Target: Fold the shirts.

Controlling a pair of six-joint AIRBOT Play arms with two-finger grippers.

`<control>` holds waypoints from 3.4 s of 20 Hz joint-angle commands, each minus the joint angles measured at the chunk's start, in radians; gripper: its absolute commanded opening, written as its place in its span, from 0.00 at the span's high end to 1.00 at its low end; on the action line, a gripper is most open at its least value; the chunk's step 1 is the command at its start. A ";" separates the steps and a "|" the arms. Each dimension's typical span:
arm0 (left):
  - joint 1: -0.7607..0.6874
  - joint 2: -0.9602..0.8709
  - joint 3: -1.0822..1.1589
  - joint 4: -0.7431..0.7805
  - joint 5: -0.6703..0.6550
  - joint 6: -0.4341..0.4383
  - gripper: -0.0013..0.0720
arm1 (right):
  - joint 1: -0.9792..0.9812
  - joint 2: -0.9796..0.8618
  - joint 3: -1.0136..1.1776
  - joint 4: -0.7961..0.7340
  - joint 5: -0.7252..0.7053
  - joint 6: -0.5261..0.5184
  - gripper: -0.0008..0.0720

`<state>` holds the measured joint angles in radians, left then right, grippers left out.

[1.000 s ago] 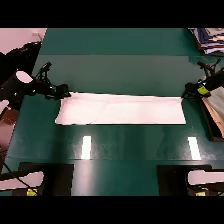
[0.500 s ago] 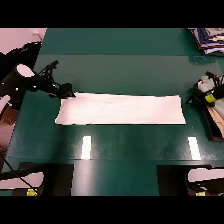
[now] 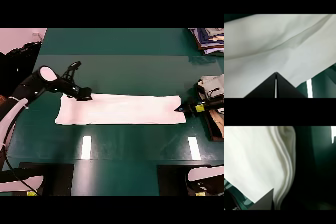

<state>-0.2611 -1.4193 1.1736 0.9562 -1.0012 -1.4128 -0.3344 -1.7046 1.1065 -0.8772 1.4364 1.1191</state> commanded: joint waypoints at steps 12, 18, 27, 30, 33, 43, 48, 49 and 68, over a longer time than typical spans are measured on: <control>-0.290 -0.415 0.387 -0.026 0.092 -0.085 0.95 | 0.272 0.343 0.373 0.152 0.090 0.125 0.96; -0.336 -0.475 0.397 -0.025 0.076 -0.107 0.95 | 0.474 0.345 0.565 0.177 0.066 0.150 0.96; -0.292 -0.422 0.401 -0.006 0.015 -0.105 0.95 | 0.669 0.338 0.597 0.179 -0.018 0.125 0.96; -0.192 -0.321 0.401 0.045 -0.014 -0.098 0.95 | 0.751 0.323 0.597 0.181 -0.072 0.109 0.96; -0.043 -0.179 0.401 0.095 -0.052 -0.063 0.95 | 0.861 0.264 0.597 0.274 -0.129 0.047 0.96; 0.346 0.179 0.400 0.202 -0.113 -0.045 0.95 | 1.213 -0.202 0.910 0.437 -0.286 -0.109 0.11; 0.360 0.182 0.400 0.203 -0.184 -0.045 0.95 | 1.099 -0.169 0.830 0.250 -0.120 0.013 0.25; 0.360 0.181 0.400 0.203 -0.190 -0.045 0.95 | 1.061 -0.143 0.776 0.212 -0.101 0.030 0.27; 0.360 0.166 -0.132 0.148 -0.118 0.016 0.15 | 0.715 -0.021 0.187 0.231 -0.232 0.118 0.28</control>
<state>0.0990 -1.2453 1.1263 1.1358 -1.1683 -1.4300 0.3725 -1.6974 1.2732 -0.6662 1.2034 1.2366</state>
